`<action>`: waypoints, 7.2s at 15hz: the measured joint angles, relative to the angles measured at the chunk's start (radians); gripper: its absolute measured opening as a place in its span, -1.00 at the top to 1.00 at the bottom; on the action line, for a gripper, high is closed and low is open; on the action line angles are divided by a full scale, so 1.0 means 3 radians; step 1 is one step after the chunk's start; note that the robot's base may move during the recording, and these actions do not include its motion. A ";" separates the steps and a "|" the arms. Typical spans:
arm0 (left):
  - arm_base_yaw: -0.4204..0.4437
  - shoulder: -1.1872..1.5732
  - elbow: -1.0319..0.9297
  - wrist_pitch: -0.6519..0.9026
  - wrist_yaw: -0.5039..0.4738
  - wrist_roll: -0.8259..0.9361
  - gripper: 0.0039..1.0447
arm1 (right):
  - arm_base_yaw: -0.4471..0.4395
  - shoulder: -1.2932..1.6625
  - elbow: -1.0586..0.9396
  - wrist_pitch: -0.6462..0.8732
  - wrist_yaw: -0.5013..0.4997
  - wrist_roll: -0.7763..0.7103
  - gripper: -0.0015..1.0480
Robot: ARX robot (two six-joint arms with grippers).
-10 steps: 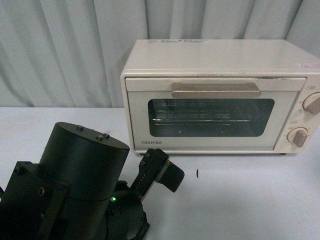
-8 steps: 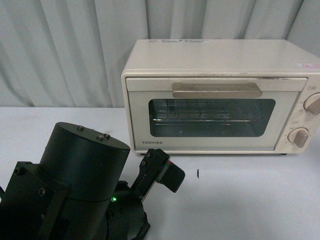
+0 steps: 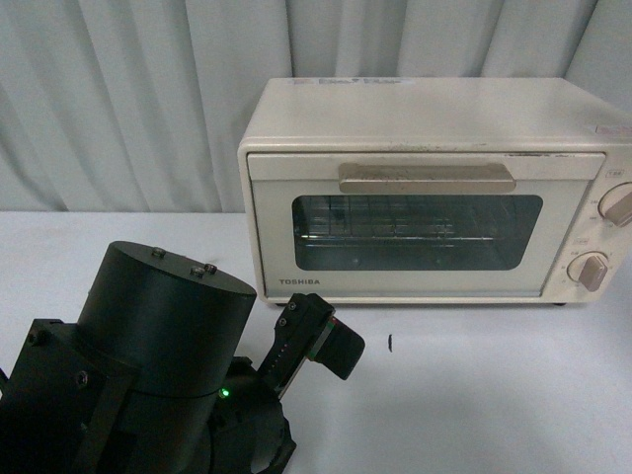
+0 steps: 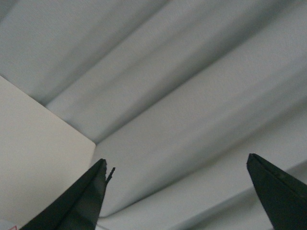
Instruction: Open oven
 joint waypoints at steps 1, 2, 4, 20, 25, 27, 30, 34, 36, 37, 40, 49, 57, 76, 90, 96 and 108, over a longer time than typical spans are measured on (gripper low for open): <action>0.0000 0.0000 0.0000 0.0000 0.0000 0.0000 -0.88 | 0.0020 0.0008 0.0013 0.0008 -0.0022 -0.0051 -0.64; 0.0000 0.0000 0.0000 0.0000 0.0000 0.0000 -0.88 | 0.0039 0.0013 0.0027 0.0011 -0.0042 -0.0100 -0.57; 0.0000 0.0000 0.0000 0.0000 0.0001 0.0000 -0.88 | 0.0108 0.0065 0.0056 0.0020 -0.0114 -0.0329 -0.29; 0.0000 0.0000 0.0000 0.0000 0.0000 -0.0003 -0.88 | 0.0671 0.0430 -0.0128 -0.0949 -0.0968 -0.1185 0.96; 0.0000 0.0000 0.0000 0.0000 0.0000 -0.0001 -0.88 | 0.0671 0.0543 -0.0121 -0.0985 -0.1001 -0.1200 0.96; 0.0000 0.0000 0.0000 0.0000 0.0000 -0.0003 -0.88 | 0.0670 0.0595 -0.0069 -0.1027 -0.1019 -0.1217 0.96; 0.0000 0.0000 0.0000 0.0000 0.0000 -0.0001 -0.88 | 0.0666 0.0715 -0.0010 -0.0992 -0.1033 -0.1259 0.96; 0.0000 0.0000 0.0000 0.0000 0.0000 -0.0003 -0.88 | 0.0646 0.0783 0.0098 -0.1017 -0.1072 -0.1275 0.96; 0.0000 0.0000 0.0000 0.0000 0.0001 -0.0003 -0.88 | 0.0622 0.0849 0.0193 -0.1071 -0.1071 -0.1275 0.96; 0.0000 0.0000 0.0000 0.0000 0.0001 -0.0003 -0.88 | 0.0623 0.0866 0.0223 -0.1100 -0.1078 -0.1274 0.96; 0.0000 0.0000 0.0000 0.0000 0.0000 -0.0003 -0.88 | 0.0622 0.0891 0.0249 -0.1118 -0.1094 -0.1270 0.96; 0.0000 0.0000 0.0000 0.0000 0.0000 -0.0003 -0.88 | 0.0580 0.0610 -0.0103 -0.1253 -0.1297 -0.0907 0.96; 0.0000 0.0000 0.0000 0.0000 0.0001 -0.0003 -0.88 | 0.0748 0.0334 -0.0429 -0.1864 -0.1596 -0.0383 0.96; 0.0000 -0.0001 -0.0005 0.0001 0.0001 0.0001 -0.88 | 0.0582 -0.0595 -0.0388 -0.2207 -0.1752 -0.0291 -0.87; -0.0004 -0.0001 -0.0006 0.0001 0.0005 -0.0001 -0.88 | -0.0310 -0.2576 -0.2623 -0.0242 -0.0356 0.2927 0.96; -0.0004 -0.0001 -0.0006 0.0001 0.0003 -0.0001 -0.88 | -0.0290 -0.3265 -0.2717 -0.0902 -0.0378 0.2930 0.96; -0.0004 -0.0001 -0.0006 0.0001 0.0004 -0.0001 -0.88 | -0.0290 -0.4393 -0.2719 -0.2000 -0.0378 0.2930 0.96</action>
